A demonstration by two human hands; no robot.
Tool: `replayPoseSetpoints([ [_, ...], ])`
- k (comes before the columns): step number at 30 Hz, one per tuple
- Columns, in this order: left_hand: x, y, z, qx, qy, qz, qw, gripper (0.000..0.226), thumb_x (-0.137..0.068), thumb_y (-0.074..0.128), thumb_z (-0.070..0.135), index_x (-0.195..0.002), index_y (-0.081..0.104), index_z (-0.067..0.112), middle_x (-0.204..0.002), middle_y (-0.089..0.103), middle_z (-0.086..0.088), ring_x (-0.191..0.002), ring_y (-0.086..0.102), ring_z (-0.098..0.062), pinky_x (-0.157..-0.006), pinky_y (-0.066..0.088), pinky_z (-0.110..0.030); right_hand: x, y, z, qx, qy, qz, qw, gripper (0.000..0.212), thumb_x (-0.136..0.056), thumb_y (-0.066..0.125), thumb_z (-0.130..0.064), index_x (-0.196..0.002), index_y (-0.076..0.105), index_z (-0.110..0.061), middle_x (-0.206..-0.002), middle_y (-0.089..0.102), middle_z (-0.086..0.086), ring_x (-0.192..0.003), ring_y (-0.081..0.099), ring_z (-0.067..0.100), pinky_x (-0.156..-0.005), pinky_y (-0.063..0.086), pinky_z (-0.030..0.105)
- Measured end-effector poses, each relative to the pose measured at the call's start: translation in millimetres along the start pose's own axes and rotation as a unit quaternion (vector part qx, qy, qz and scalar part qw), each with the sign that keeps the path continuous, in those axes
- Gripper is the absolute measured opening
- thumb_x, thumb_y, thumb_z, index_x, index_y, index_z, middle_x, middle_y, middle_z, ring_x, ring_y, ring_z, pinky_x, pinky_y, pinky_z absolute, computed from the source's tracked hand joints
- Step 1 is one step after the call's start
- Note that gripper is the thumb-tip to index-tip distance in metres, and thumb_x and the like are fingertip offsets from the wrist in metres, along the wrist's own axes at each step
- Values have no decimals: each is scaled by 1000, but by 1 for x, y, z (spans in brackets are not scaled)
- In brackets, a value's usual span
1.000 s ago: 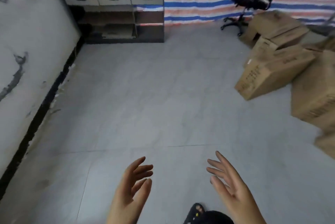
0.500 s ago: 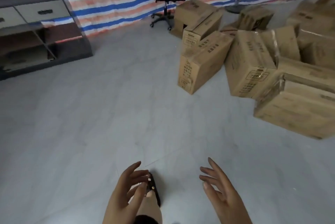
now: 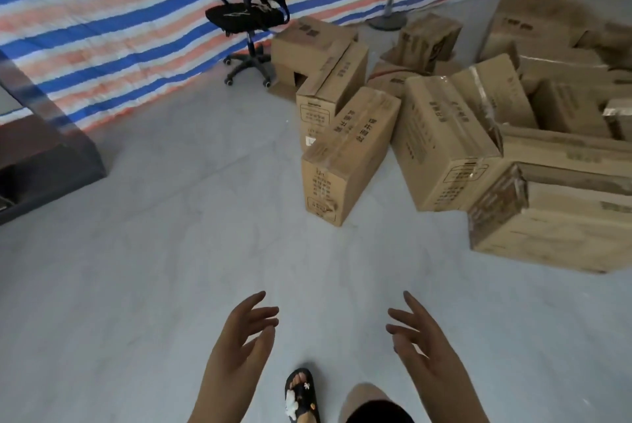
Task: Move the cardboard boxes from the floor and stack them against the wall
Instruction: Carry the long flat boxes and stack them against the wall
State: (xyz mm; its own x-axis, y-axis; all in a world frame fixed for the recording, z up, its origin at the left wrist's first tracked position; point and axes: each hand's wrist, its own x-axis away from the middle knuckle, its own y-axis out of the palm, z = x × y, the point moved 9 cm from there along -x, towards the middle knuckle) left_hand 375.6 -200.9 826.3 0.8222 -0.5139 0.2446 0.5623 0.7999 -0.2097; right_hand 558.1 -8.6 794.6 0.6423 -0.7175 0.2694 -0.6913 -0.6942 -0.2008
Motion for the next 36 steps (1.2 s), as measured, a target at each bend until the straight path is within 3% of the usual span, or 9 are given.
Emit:
replayPoseSetpoints([
  [3, -62, 23, 18, -26, -10, -28, 999, 41, -73, 54, 23, -101, 57, 53, -101, 69, 16, -92, 66, -3, -78, 53, -18, -55, -12, -8, 3, 23, 16, 1000, 72, -88, 57, -3, -106, 46, -73, -109, 62, -31, -95, 64, -4, -78, 51, 13],
  [5, -104, 41, 29, -35, -11, -42, 998, 43, -72, 53, 23, -99, 56, 56, -101, 69, 17, -91, 66, -2, -78, 52, -17, -95, -22, -11, -3, 36, 26, 999, 70, -89, 56, -2, -114, 50, -67, -107, 68, -21, -93, 64, -4, -75, 51, 12],
  [9, -201, 84, 44, -48, -6, -41, 998, 42, -87, 59, 6, -104, 60, 45, -101, 69, 11, -90, 66, -2, -76, 51, -11, -200, -43, -22, -14, 41, 29, 999, 50, -90, 56, -3, -119, 46, -43, -114, 63, -12, -93, 64, -4, -74, 51, 13],
  [12, -266, 113, 61, -46, -8, -26, 999, 43, -89, 55, -4, -113, 56, 32, -99, 70, 2, -90, 66, -3, -73, 49, -8, -282, -60, -43, 0, 34, 5, 999, 48, -92, 55, -9, -121, 42, -46, -116, 61, -15, -98, 62, -6, -75, 50, 11],
  [16, -335, 144, 90, -43, -14, -8, 999, 39, -90, 57, 3, -115, 54, 33, -102, 67, 18, -93, 65, -3, -74, 48, -7, -370, -78, -65, 27, 55, -32, 998, 46, -93, 53, -14, -122, 41, -48, -117, 61, -16, -101, 61, -5, -77, 50, 12],
  [22, -422, 160, 88, -45, -57, 19, 997, 38, -92, 55, 6, -116, 53, 35, -103, 68, 11, -98, 64, -4, -76, 49, -11, -464, -69, -60, 46, 105, -68, 991, 43, -93, 52, -27, -121, 36, -55, -119, 58, -21, -103, 59, -5, -77, 48, 10],
  [27, -529, 170, 27, -82, -105, 13, 991, 36, -93, 54, 8, -113, 53, 38, -104, 69, 7, -97, 65, -6, -87, 50, -26, -537, -35, -3, 36, 162, -43, 985, 40, -93, 52, -28, -118, 38, -57, -120, 59, -20, -104, 60, -3, -85, 51, 20],
  [32, -661, 177, -103, -70, -184, 54, 979, 29, -94, 54, 16, -121, 53, 26, -106, 65, 4, -101, 61, -18, -98, 47, -43, -610, 25, 112, 40, 240, -10, 970, 44, -95, 51, -28, -135, 37, -39, -123, 56, -16, -95, 57, -12, -69, 39, -2],
  [36, -734, 180, -209, -55, -278, 99, 954, 48, -95, 52, 32, -139, 40, 19, -137, 49, -2, -120, 47, -17, -109, 36, -43, -650, 77, 201, 25, 299, 38, 953, 60, -94, 50, -38, -148, 22, -33, -146, 36, -8, -112, 45, 3, -84, 37, 13],
])
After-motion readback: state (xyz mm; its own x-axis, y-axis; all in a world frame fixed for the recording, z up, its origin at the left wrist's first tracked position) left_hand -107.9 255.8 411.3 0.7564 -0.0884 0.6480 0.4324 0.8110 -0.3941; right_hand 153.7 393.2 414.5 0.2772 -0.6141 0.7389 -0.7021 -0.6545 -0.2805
